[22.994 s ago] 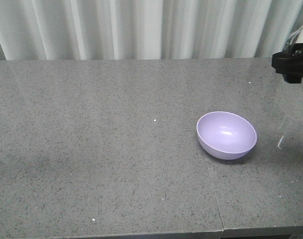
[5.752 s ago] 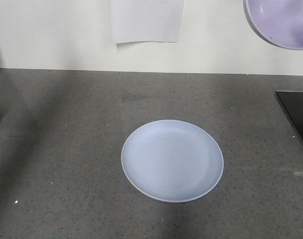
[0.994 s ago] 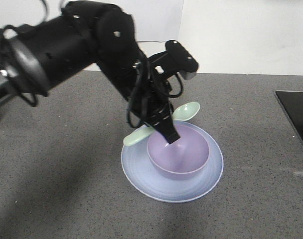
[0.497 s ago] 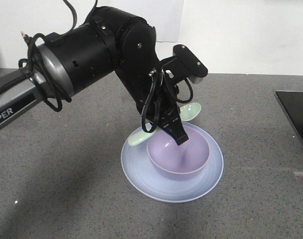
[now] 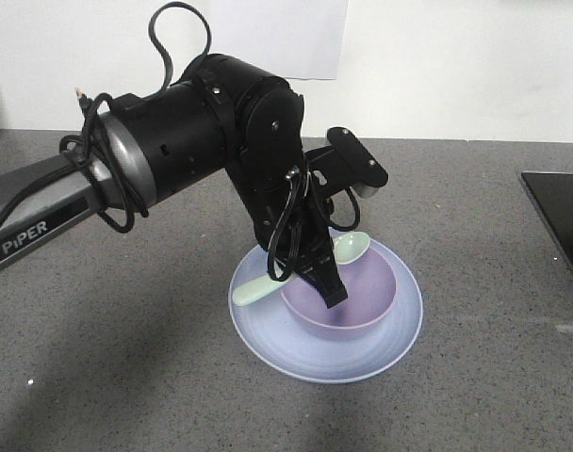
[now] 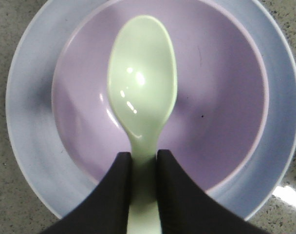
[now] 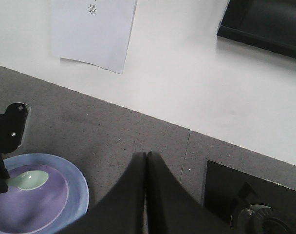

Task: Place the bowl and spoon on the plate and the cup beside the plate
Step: 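Lower the spoon into the bowl and open the left gripper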

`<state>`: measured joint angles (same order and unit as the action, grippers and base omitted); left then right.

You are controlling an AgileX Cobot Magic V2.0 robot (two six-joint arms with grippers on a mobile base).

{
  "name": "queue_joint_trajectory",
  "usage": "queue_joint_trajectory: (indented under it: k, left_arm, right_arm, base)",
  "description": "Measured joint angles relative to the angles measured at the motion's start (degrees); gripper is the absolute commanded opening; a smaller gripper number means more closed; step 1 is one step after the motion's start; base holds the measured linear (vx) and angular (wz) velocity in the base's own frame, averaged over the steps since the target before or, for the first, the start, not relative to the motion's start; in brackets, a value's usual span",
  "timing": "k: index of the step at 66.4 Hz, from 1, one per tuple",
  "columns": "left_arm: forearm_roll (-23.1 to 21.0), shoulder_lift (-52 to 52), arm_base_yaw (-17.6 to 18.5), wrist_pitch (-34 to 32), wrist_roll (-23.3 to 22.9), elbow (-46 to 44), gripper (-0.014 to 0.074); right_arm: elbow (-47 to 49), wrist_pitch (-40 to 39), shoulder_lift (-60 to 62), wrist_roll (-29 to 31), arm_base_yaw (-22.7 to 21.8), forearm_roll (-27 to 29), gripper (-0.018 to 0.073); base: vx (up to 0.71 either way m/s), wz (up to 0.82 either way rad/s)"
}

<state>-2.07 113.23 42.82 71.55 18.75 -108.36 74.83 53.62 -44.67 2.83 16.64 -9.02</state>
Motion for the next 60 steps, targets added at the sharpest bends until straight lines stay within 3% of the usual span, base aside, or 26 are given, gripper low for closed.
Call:
queue_joint_trajectory:
  k: [38, 60]
  left_arm:
    - [0.0, 2.7, 0.0, -0.1, -0.1, 0.1, -0.0003]
    - [0.1, 2.6, 0.0, -0.1, -1.1, 0.0, 0.0054]
  right_arm:
    - [0.0, -0.1, 0.0, -0.5, 0.0, 0.2, -0.0011]
    - [0.0, 0.0, 0.0, -0.5, 0.0, 0.7, -0.0011]
  base:
    - [0.0, 0.0]
    - [0.0, 0.0]
